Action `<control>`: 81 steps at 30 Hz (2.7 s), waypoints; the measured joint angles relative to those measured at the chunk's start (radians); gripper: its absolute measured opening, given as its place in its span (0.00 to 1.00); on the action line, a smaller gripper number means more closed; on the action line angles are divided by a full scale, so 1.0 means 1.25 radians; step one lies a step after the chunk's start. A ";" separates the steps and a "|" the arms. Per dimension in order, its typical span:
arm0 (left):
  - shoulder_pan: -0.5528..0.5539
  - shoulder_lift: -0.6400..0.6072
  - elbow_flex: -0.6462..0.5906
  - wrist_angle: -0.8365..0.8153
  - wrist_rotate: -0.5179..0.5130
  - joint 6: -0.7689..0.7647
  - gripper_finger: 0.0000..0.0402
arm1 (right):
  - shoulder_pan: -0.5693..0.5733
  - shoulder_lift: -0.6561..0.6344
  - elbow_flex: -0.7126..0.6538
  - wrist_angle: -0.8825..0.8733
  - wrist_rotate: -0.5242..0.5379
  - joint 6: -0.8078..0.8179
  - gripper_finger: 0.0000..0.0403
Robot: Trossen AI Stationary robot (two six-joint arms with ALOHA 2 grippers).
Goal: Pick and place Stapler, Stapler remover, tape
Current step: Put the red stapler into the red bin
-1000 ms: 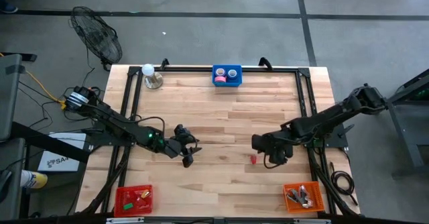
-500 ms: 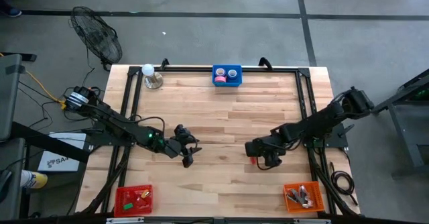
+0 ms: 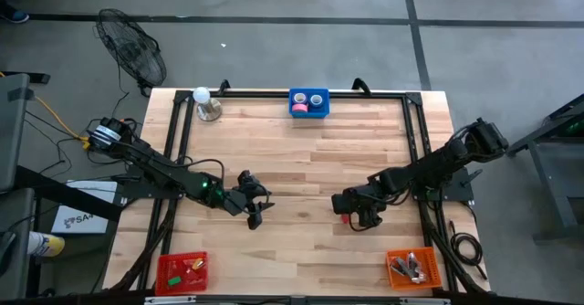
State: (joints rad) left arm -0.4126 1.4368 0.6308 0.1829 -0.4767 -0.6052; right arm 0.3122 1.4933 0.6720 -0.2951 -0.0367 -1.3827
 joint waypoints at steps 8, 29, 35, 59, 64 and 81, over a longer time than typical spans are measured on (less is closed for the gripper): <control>0.000 0.000 0.000 -0.003 0.000 0.005 0.44 | 0.001 0.052 0.004 0.025 0.001 -0.006 0.41; 0.000 0.000 0.000 -0.005 0.018 0.011 0.44 | 0.006 0.055 0.002 -0.014 0.030 0.116 0.27; 0.000 0.000 0.000 -0.005 0.019 0.011 0.44 | 0.028 0.055 0.002 -0.037 0.085 0.234 0.22; 0.000 0.000 0.000 -0.005 0.066 -0.004 0.44 | 0.082 0.057 0.013 -0.026 0.222 -0.102 0.53; 0.000 0.000 0.000 -0.004 0.067 -0.004 0.44 | 0.104 0.057 0.013 -0.031 0.211 -0.150 0.50; 0.000 0.000 0.000 -0.003 0.077 -0.016 0.44 | 0.156 0.057 0.011 -0.017 0.241 -0.173 0.45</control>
State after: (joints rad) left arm -0.4129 1.4368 0.6312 0.1791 -0.3801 -0.6255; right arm 0.5068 1.5642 0.6861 -0.3162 0.2641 -1.5984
